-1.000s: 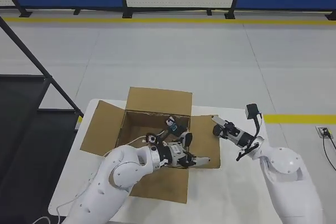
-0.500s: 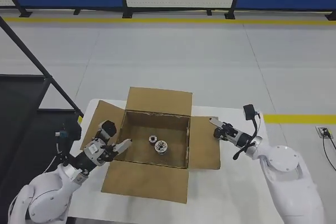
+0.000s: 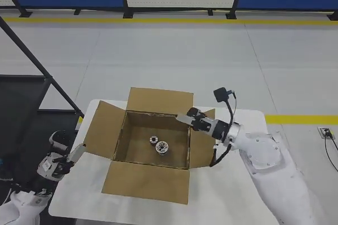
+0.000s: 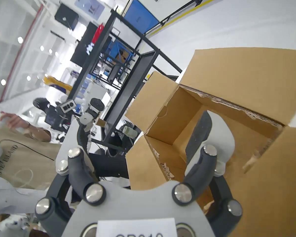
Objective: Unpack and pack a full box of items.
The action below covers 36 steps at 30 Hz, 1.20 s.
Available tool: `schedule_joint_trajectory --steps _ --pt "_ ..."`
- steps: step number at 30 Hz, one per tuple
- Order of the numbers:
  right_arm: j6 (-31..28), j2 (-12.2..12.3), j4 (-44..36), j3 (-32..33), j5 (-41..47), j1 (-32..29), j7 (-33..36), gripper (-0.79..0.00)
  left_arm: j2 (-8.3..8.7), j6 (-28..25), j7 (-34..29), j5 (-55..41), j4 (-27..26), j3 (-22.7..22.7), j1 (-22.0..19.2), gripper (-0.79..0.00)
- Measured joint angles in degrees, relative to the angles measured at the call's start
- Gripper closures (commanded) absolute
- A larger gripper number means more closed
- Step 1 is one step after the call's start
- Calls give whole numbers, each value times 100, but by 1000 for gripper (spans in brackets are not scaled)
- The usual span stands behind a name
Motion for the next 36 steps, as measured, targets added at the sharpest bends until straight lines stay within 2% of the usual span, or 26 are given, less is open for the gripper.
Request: schedule_joint_trajectory --steps 3,6,17,19,21,25,28,32,36 --pt "146 -135 208 -671 -403 428 -211 -785 -43 -93 405 -47 -189 -370 508 -785" --pt "206 -165 287 -846 -452 530 -315 -785 -80 -179 646 -97 -281 -599 934 -785" --pt "192 -162 278 -824 -457 511 -277 -785 -80 -174 646 -93 -281 -598 944 -785" --pt "170 -186 325 -1025 -642 583 -78 -785 -82 -113 622 -141 -293 -562 934 -785" --pt "349 -266 516 -1500 -1160 952 382 -785 -83 -9 541 -298 -314 -525 896 -785" --pt "1243 -590 984 -2683 -2337 1830 1088 -785 -61 141 347 -697 -158 -735 771 -785" --pt "1755 -928 1519 -3537 -2955 2391 1502 -785 -38 203 194 -980 39 -932 653 -785" --pt "2048 -1430 2544 -4235 -2943 2895 1847 -785 -27 256 58 -1285 164 -1096 622 -785" --pt "1843 -1821 3519 -4455 -2604 3084 1743 -785 -34 282 41 -1283 160 -1121 682 -785"
